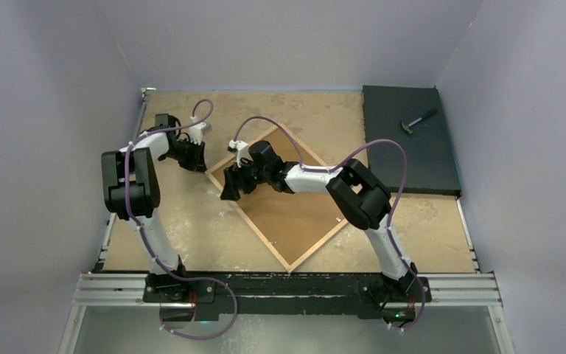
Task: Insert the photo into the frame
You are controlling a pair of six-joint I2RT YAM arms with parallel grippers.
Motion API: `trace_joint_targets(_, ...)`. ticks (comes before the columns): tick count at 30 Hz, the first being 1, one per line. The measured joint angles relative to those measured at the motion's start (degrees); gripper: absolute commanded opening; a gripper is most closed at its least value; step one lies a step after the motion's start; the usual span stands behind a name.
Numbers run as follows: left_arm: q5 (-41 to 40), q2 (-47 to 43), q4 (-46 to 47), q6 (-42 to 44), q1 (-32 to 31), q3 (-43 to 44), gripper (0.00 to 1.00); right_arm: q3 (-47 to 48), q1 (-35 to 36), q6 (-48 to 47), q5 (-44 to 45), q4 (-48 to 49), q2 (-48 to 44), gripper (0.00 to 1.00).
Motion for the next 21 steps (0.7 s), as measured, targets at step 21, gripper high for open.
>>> trace_joint_targets(21, -0.02, -0.07, 0.04, 0.02, 0.00, -0.13, 0.03, -1.51, 2.27, 0.26, -1.40, -0.44, -0.94, 0.72)
